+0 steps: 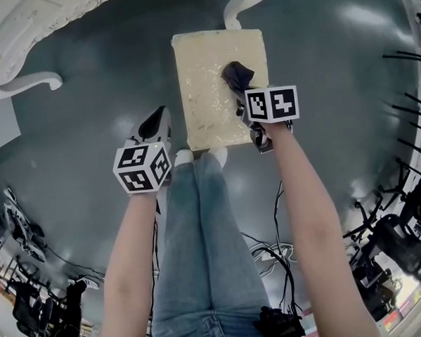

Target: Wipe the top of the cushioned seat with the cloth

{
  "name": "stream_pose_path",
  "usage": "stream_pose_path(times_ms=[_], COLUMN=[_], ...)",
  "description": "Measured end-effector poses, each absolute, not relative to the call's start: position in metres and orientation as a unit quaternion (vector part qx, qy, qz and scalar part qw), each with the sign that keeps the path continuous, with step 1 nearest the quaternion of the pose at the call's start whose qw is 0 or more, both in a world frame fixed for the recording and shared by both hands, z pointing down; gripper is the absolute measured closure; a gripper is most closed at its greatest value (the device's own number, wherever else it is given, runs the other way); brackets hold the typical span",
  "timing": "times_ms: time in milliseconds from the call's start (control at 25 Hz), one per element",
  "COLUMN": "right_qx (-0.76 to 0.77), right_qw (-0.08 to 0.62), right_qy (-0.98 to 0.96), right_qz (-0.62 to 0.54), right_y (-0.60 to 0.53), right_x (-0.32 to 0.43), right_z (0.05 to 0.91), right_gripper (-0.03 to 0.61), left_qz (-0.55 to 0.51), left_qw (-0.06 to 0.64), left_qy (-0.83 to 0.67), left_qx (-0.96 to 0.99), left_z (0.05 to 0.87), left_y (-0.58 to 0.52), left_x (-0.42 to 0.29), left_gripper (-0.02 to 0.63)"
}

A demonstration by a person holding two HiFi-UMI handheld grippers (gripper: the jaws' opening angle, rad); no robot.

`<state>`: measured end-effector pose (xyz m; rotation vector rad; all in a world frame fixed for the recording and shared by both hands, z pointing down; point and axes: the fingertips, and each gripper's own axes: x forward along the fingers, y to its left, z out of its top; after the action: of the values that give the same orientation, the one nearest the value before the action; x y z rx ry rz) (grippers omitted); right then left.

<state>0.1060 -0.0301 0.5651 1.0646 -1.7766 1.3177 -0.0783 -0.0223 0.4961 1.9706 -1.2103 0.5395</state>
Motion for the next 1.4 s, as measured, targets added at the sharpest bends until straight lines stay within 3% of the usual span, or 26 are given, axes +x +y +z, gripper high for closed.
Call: stream_pose_path(times_ms=[1400], right_qx=[0.326], right_qw=[0.362], right_qy=[-0.713], right_qz=[0.504], right_y=[-0.022], right_x=[-0.017], right_z=[0.562], right_gripper=[0.535], left_qz=[0.196], left_qw=[0.379], left_qy=[-0.505], left_qx=[0.751], left_z=[0.494], left_y=[-0.014], left_x=[-0.127], left_gripper=[0.609])
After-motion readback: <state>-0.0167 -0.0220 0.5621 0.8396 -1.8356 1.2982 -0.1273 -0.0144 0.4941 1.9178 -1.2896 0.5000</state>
